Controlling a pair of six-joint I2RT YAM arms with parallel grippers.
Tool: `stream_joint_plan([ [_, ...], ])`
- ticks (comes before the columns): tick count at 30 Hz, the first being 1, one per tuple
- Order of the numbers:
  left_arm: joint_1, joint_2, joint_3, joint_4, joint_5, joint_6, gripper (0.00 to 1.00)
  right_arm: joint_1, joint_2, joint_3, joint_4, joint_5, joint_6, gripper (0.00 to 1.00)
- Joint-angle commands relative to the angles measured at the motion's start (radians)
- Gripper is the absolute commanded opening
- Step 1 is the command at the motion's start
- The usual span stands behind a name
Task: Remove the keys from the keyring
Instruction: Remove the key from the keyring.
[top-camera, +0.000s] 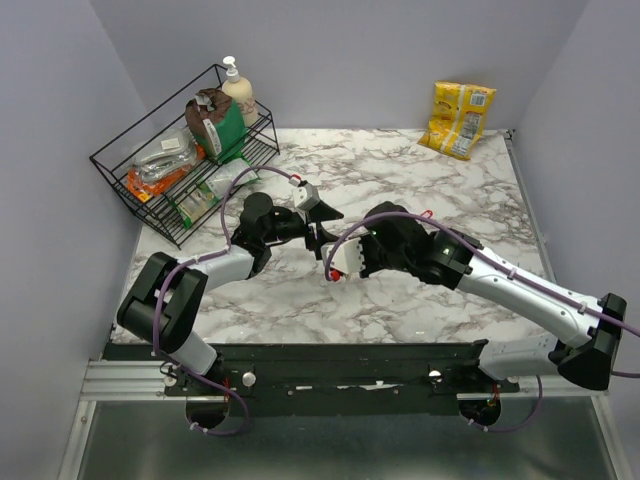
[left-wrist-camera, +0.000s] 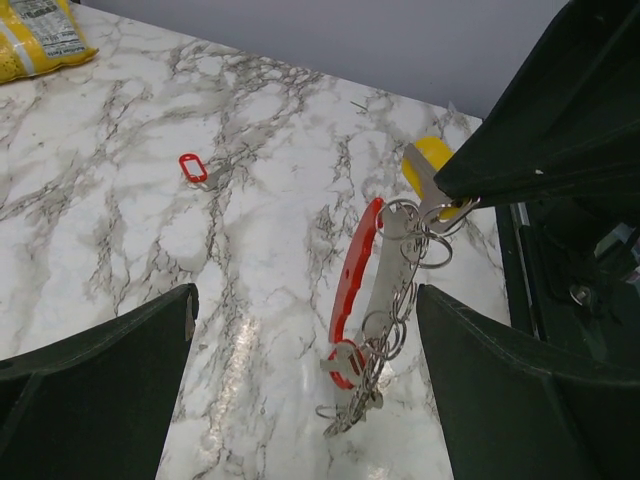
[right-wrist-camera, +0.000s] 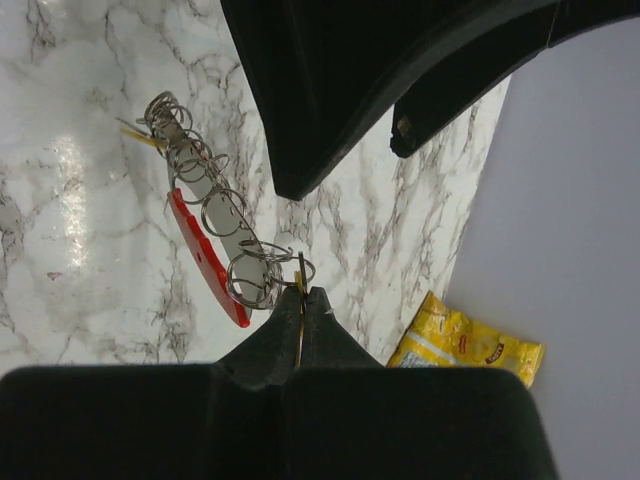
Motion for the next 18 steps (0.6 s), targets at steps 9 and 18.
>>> stream_joint_plan([
  [9, -0.007, 0.04, -0.032, 0.166, 0.085, -0.083, 0.99, 0.037, 0.032, 0.101, -0.03, -0.043, 0.037, 0.01],
  [18, -0.018, 0.112, -0.069, 0.497, 0.15, -0.287, 0.99, 0.049, 0.061, 0.112, -0.03, -0.041, 0.043, 0.01],
])
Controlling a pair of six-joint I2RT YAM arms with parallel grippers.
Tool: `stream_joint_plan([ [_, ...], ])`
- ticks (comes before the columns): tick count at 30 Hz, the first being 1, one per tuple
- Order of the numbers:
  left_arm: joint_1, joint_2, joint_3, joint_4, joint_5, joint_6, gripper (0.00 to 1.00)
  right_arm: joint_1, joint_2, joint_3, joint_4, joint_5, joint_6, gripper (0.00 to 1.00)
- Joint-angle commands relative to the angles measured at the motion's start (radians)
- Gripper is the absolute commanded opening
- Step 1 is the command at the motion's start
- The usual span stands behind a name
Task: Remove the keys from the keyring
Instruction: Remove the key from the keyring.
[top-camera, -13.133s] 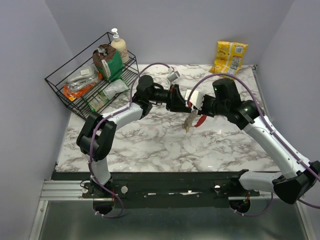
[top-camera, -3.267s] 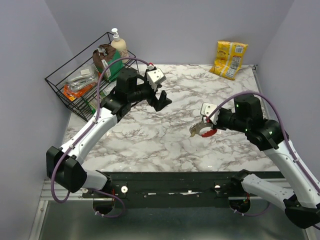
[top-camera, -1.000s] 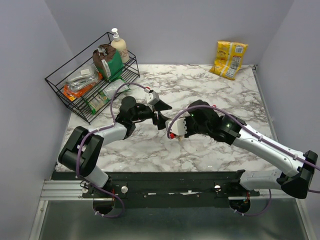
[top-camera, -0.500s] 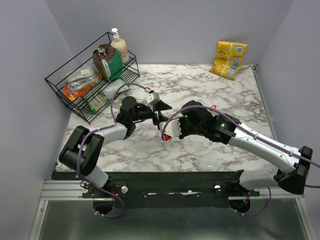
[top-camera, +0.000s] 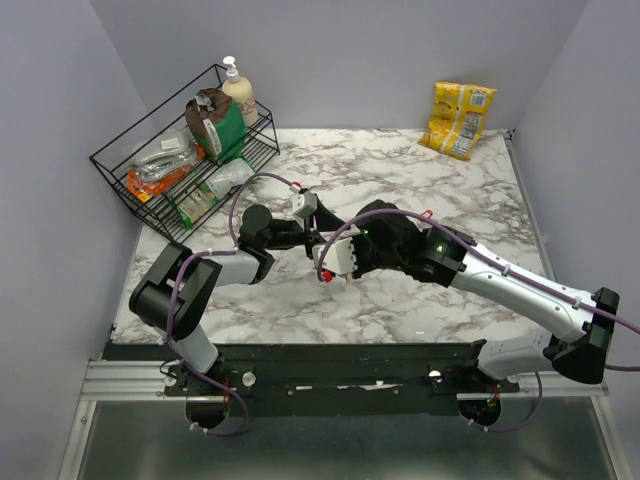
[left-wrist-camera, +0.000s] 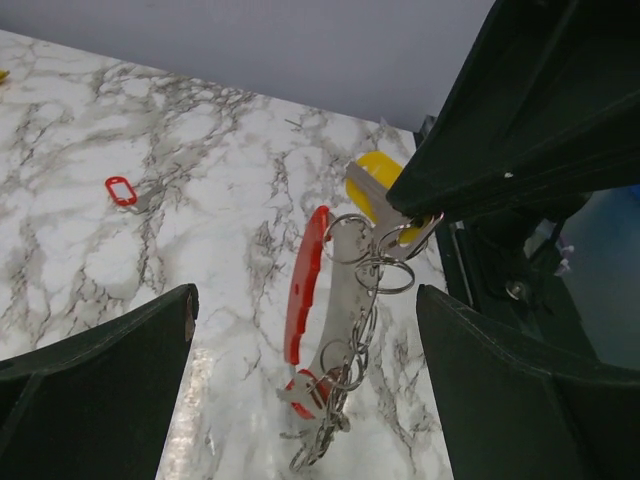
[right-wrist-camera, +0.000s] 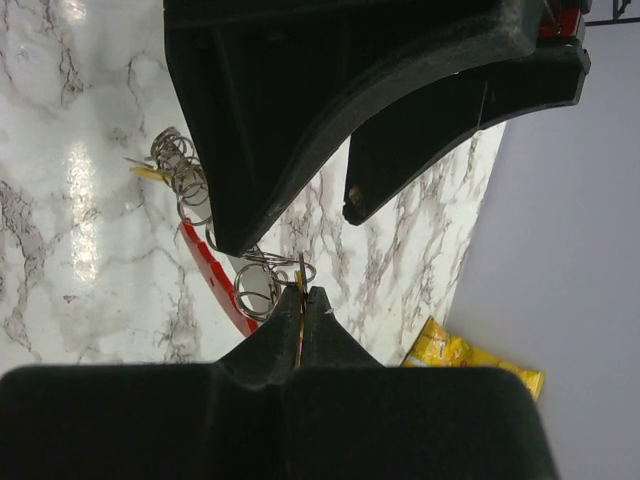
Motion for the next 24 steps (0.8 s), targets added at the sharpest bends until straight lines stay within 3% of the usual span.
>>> stream_joint_plan([
  [1, -0.008, 0.031, -0.018, 0.202, 0.047, -0.108, 0.99, 0.013, 0.013, 0.033, -0.005, -0.009, 0.021, 0.01],
  [5, -0.013, 0.002, -0.018, 0.125, 0.019, -0.035, 0.99, 0.014, 0.014, 0.035, -0.008, -0.012, 0.023, 0.01],
  [12, -0.01, 0.004, -0.027, 0.133, 0.021, -0.028, 0.99, 0.016, 0.002, 0.021, 0.003, 0.018, 0.027, 0.01],
  [24, 0.015, 0.048, -0.04, 0.426, 0.113, -0.238, 0.99, 0.016, -0.03, -0.001, 0.043, 0.031, 0.038, 0.01],
])
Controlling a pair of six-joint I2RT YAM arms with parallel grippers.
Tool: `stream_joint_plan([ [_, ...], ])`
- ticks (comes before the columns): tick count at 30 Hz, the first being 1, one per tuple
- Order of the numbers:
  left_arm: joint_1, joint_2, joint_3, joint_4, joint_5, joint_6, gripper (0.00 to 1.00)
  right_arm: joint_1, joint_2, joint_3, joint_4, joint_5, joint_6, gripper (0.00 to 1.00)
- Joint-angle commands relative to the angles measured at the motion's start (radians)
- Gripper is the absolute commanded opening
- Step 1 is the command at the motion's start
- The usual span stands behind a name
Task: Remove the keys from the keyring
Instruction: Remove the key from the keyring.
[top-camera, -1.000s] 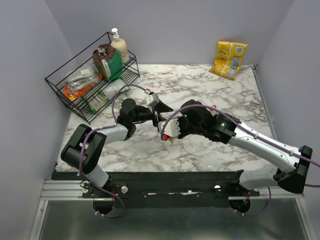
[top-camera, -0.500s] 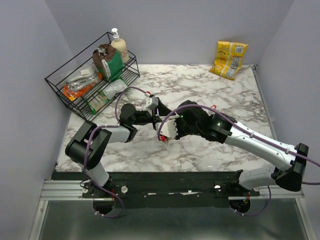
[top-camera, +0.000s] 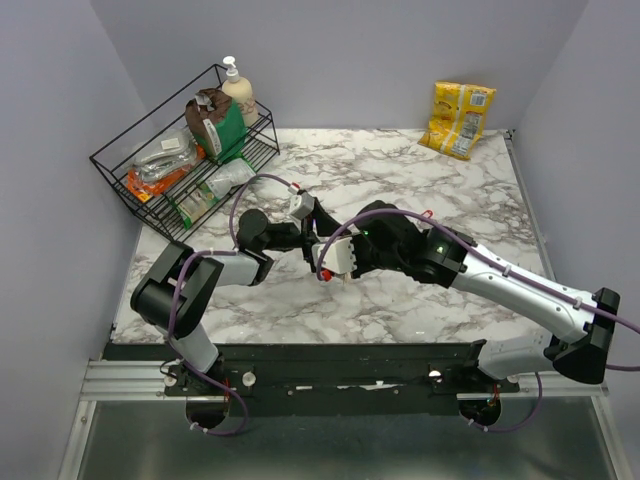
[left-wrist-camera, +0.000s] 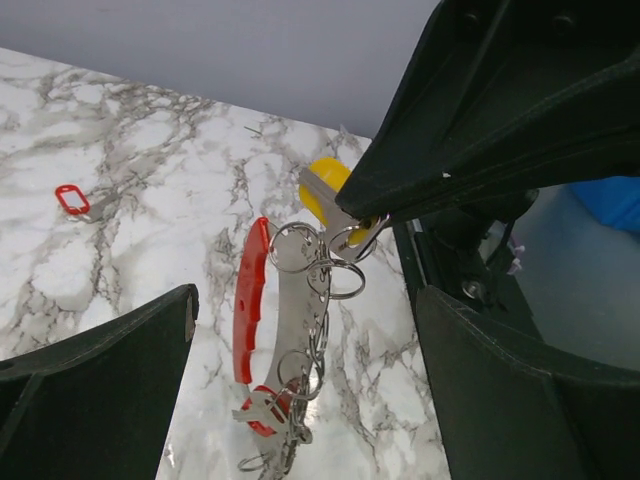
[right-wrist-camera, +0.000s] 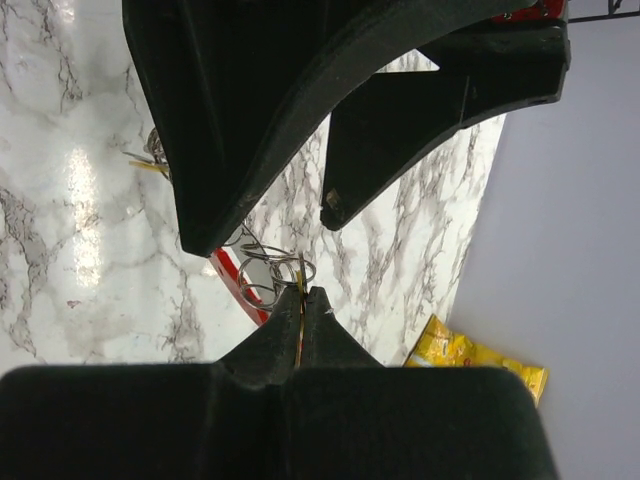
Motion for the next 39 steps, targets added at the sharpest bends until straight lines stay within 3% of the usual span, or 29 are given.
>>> stream_joint_plan([
  [1, 0.018, 0.027, -0.014, 0.293, 0.046, -0.11, 0.99, 0.007, -0.035, -0.001, 0.035, 0.018, 0.017, 0.01],
  [3, 0.022, 0.021, -0.014, 0.27, 0.025, -0.083, 0.99, 0.004, -0.041, -0.005, 0.035, 0.018, 0.017, 0.01],
  [7, 0.024, -0.031, -0.019, 0.017, -0.057, 0.099, 0.99, 0.004, -0.045, -0.013, 0.029, 0.014, 0.014, 0.01],
  [14, 0.03, -0.036, -0.006, -0.069, -0.127, 0.146, 0.99, 0.004, -0.044, 0.004, -0.008, -0.037, 0.019, 0.01],
  [25, 0.021, -0.013, 0.006, -0.065, -0.11, 0.127, 0.99, 0.01, -0.012, 0.039, -0.054, -0.104, 0.029, 0.01],
  [39, 0.012, 0.03, 0.007, 0.064, -0.021, 0.023, 0.99, 0.013, 0.007, 0.036, 0.001, -0.034, 0.033, 0.01],
])
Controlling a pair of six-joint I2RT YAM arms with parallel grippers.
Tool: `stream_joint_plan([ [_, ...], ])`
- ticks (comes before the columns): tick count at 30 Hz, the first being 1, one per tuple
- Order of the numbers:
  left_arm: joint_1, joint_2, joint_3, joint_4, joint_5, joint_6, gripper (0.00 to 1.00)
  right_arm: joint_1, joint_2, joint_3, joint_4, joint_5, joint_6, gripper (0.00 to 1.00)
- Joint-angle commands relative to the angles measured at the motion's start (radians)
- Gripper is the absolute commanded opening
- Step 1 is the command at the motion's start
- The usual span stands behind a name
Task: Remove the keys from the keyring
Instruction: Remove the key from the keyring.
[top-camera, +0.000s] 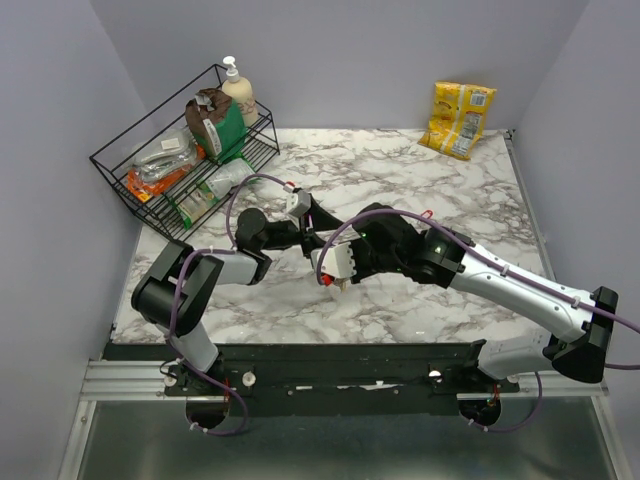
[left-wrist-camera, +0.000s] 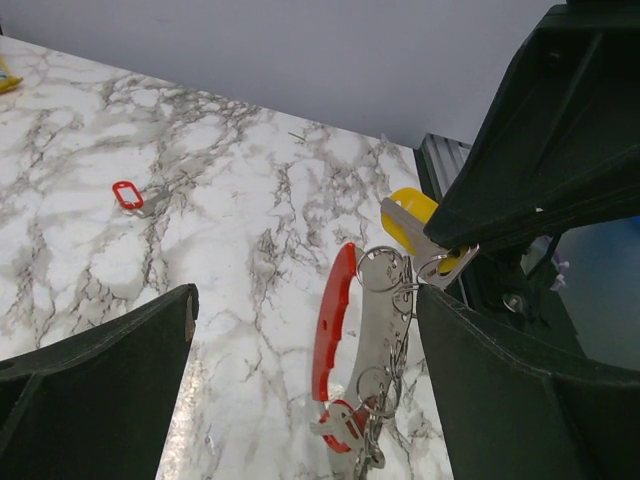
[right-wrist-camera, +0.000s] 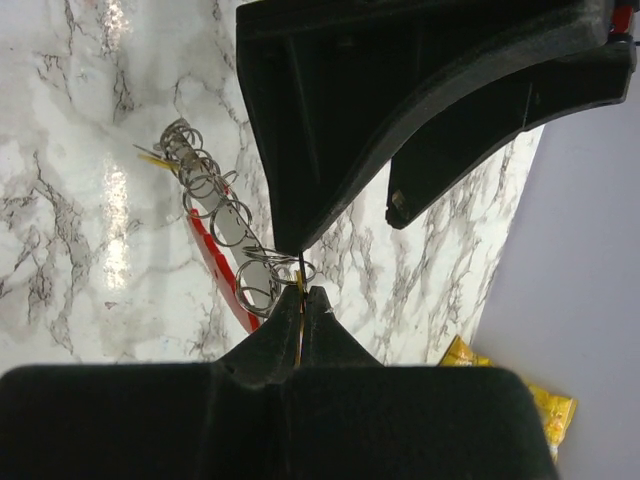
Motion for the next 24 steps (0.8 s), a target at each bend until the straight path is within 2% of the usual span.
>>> stream_joint_plan([
  [1, -0.01, 0.021, 0.016, 0.068, 0.045, -0.021, 0.99, 0.008, 0.001, 0.034, 0.039, 0.034, 0.012, 0.01],
  [9, -0.019, 0.037, 0.016, 0.024, 0.017, 0.021, 0.99, 0.008, -0.015, 0.022, 0.014, -0.001, 0.015, 0.01],
  [12, -0.019, 0.049, 0.013, 0.091, 0.049, -0.022, 0.99, 0.008, -0.013, -0.01, 0.054, 0.055, -0.003, 0.01],
  [16, -0.019, 0.072, 0.014, 0.194, 0.069, -0.099, 0.99, 0.008, -0.012, -0.008, 0.062, 0.045, 0.003, 0.01],
  [24, -0.044, 0.078, 0.011, 0.233, 0.091, -0.132, 0.99, 0.008, 0.011, 0.015, 0.059, 0.026, 0.01, 0.01],
])
